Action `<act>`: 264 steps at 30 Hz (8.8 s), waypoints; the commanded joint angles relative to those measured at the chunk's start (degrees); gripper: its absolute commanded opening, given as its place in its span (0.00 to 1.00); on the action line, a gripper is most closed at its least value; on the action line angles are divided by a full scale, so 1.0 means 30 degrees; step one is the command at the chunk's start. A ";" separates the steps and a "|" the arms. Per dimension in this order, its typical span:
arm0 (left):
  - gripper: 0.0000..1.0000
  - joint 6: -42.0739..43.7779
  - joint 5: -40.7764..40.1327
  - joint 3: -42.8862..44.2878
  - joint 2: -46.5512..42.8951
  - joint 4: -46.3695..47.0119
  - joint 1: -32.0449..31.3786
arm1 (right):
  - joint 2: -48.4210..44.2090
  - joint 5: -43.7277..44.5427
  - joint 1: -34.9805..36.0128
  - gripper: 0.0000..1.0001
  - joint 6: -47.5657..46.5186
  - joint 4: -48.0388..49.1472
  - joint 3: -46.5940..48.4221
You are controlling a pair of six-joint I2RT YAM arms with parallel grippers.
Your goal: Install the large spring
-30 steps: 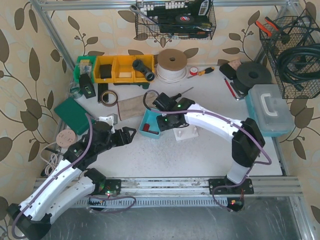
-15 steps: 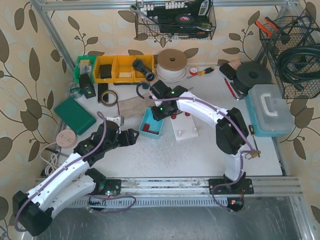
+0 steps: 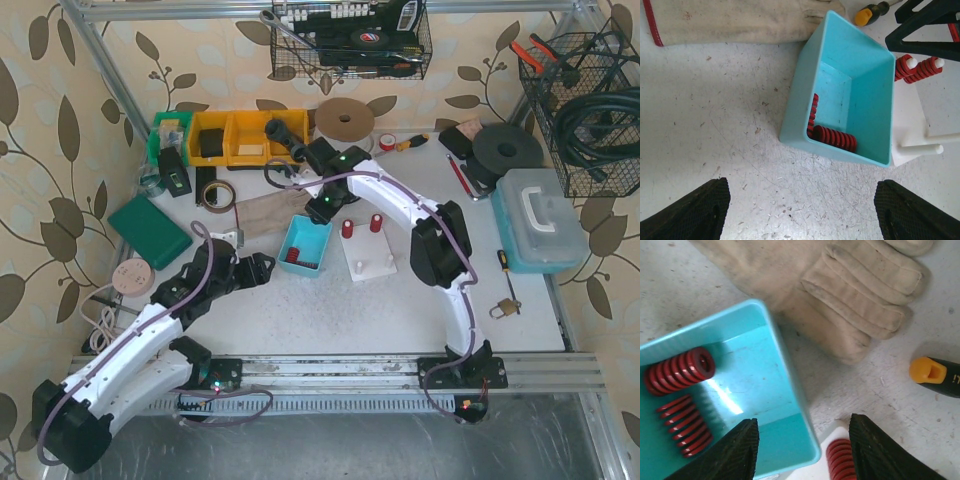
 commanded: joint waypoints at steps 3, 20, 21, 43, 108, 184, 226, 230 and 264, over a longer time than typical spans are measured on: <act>0.82 0.0128 0.1148 0.0022 0.0556 0.1234 0.0719 | 0.1664 -0.0404 -0.0121 0.51 -0.1720 -0.0891 0.1692; 0.81 -0.0069 0.1775 -0.0424 0.0486 0.1780 0.1248 | 0.2861 0.0979 0.0146 0.31 -0.0594 0.0536 0.2047; 0.81 -0.0066 0.1784 -0.0461 0.0455 0.1820 0.1284 | 0.2876 0.1131 0.0231 0.28 -0.0454 0.0622 0.1981; 0.81 -0.0050 0.2177 -0.0801 -0.0344 0.1849 0.1603 | -0.0415 0.5372 0.1901 0.00 0.9289 0.1344 -0.3958; 0.81 -0.1677 -0.1753 -0.0351 0.0388 0.0060 0.1652 | 0.2197 0.2562 0.3494 0.64 1.2071 0.4426 -0.2776; 0.82 -0.0512 0.0162 0.0987 -0.0488 -0.0459 0.1911 | -0.1854 0.2988 0.3779 0.15 0.7603 0.5386 -0.4066; 0.83 -1.3388 1.9743 0.3228 0.7296 2.0052 0.0783 | -1.9579 -0.3213 0.3189 0.00 -0.2706 1.7926 -1.9420; 0.81 -1.2558 1.9525 0.3040 0.6615 1.8793 0.0733 | -1.9759 -0.3782 0.2907 0.00 -0.2557 1.7685 -1.9421; 0.00 -1.1147 1.8618 0.2958 0.6909 1.7094 0.0301 | -1.9321 -0.4407 0.2810 0.00 -0.2398 1.6886 -1.9426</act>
